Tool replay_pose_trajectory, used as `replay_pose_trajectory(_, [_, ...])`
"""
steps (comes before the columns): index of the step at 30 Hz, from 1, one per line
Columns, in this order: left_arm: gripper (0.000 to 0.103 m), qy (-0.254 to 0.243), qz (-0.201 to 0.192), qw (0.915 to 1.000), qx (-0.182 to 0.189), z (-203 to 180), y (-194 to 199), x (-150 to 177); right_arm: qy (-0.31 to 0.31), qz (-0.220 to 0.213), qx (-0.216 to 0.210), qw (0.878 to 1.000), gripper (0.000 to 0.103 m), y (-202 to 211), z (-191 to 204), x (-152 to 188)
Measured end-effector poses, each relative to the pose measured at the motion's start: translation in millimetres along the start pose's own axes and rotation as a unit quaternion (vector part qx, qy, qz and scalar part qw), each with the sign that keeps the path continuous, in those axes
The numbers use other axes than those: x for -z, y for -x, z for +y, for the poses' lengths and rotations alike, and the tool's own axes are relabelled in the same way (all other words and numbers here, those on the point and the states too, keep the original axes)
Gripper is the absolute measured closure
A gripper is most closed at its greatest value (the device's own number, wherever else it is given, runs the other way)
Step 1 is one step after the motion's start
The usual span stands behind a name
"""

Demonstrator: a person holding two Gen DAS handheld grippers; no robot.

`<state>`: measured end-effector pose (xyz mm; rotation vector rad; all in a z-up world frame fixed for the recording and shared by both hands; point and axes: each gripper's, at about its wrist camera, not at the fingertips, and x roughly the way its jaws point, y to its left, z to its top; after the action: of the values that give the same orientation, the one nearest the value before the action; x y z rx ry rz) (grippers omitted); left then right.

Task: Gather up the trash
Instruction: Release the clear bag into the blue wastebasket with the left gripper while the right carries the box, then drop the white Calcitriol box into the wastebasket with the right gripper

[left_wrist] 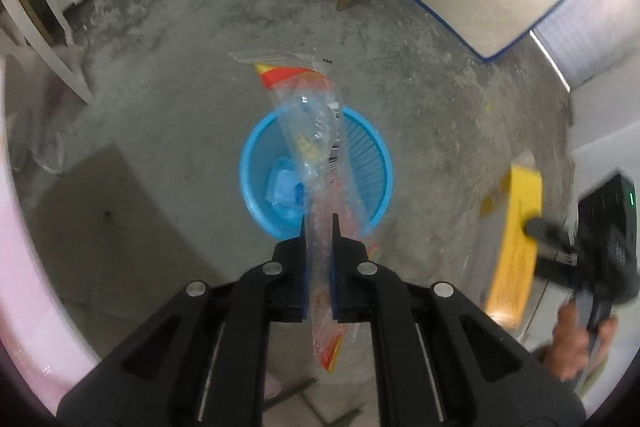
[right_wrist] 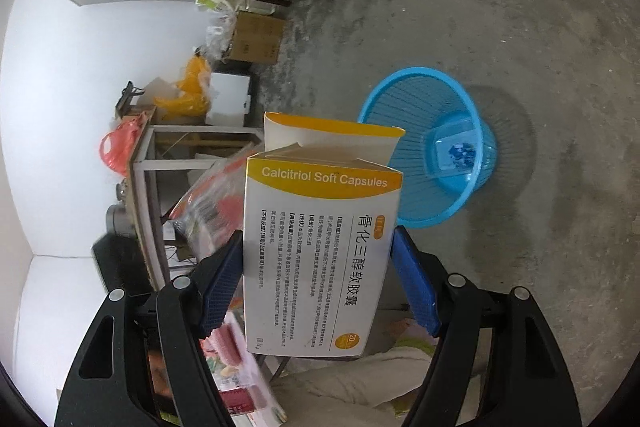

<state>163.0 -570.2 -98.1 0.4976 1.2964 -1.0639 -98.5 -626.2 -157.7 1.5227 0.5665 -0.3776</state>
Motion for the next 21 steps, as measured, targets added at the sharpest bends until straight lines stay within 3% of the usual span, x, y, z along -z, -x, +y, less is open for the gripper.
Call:
replay_pose_trajectory(3, [0.055, 0.037, 0.008, 0.9993, -0.002, 9.2, -30.1, -11.6, -0.009, 0.002, 0.006, 1.0, 0.032, -2.9, -7.9, -4.0])
replay_pose_trajectory(4, [0.052, 0.053, 0.005, 0.9986, -0.004, 12.3, -35.6, -13.0, -0.009, 0.003, 0.009, 1.0, 0.032, -4.9, -10.0, -5.0])
replay_pose_trajectory(7, [0.047, 0.069, 0.006, 0.9974, 0.02, 18.1, -36.9, -6.8, -0.007, 0.005, 0.02, 1.0, 0.032, -8.7, -12.7, -7.9])
replay_pose_trajectory(11, [0.046, 0.061, -0.014, 0.998, 0.011, 24.3, -14.5, 2.9, 0.003, 0.009, 0.034, 0.999, 0.032, -19.5, -11.8, -13.1])
replay_pose_trajectory(17, [0.046, 0.036, -0.081, 0.9959, -0.014, 30.6, 79.0, 35.3, 0.015, 0.025, 0.065, 0.997, 0.032, -54.9, -7.1, -28.3])
replay_pose_trajectory(21, [0.037, 0.023, -0.127, 0.9913, -0.026, 37.0, 147.3, 66.6, 0.039, 0.042, 0.093, 0.994, 0.032, -86.4, 9.0, -38.8])
